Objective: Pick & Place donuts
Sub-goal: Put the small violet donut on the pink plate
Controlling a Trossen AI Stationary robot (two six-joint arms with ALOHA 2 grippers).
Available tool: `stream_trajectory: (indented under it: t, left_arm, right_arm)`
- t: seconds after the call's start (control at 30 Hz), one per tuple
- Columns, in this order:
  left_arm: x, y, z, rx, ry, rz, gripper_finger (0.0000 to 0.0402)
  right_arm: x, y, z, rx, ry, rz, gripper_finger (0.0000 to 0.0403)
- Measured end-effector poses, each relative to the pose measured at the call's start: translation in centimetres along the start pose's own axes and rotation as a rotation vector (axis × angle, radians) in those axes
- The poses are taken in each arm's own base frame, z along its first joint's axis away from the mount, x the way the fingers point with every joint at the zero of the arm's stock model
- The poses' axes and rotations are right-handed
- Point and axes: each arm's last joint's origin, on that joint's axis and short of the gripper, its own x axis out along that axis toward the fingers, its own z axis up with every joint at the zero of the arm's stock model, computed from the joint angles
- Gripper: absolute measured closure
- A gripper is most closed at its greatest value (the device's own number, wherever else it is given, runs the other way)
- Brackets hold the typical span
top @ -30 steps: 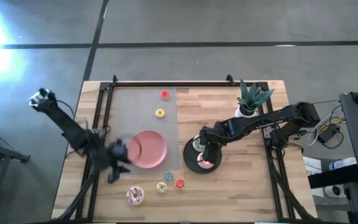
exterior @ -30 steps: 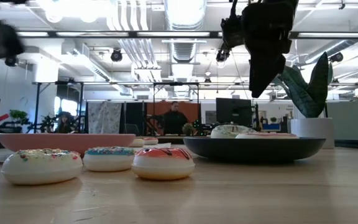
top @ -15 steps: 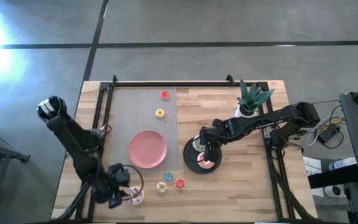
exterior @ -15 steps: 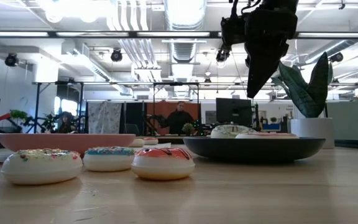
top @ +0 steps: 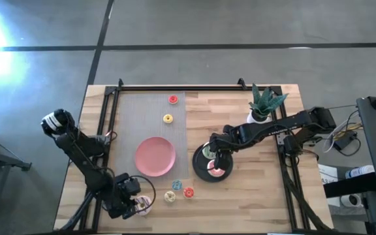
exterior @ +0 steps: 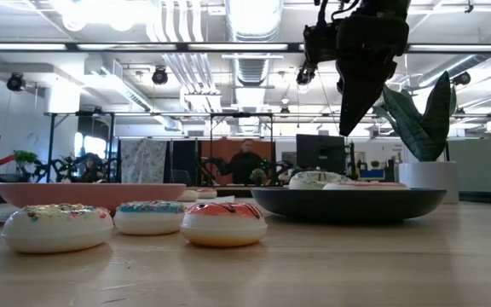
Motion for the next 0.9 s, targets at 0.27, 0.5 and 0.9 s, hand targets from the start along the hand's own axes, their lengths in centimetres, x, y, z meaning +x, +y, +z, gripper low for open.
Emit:
stream_trajectory:
  t: [0.27, 0.5, 0.9]
  left_arm:
    - [1.5, -0.3, 0.9, -0.051, -0.018, -0.005, 0.023]
    - [2.9, -0.6, 0.6, -0.064, 0.045, 0.029, 0.0235]
    - [1.9, -0.7, 3.5, -0.115, 0.006, -0.008, 0.0392]
  right_arm:
    - [0.0, 0.0, 0.0, 0.0, 0.001, -0.001, 0.0223]
    - [-0.6, -0.1, -0.1, -0.006, -0.012, -0.007, 0.0226]
    - [-5.7, -2.3, -2.4, 0.077, -0.199, -0.073, 0.0258]
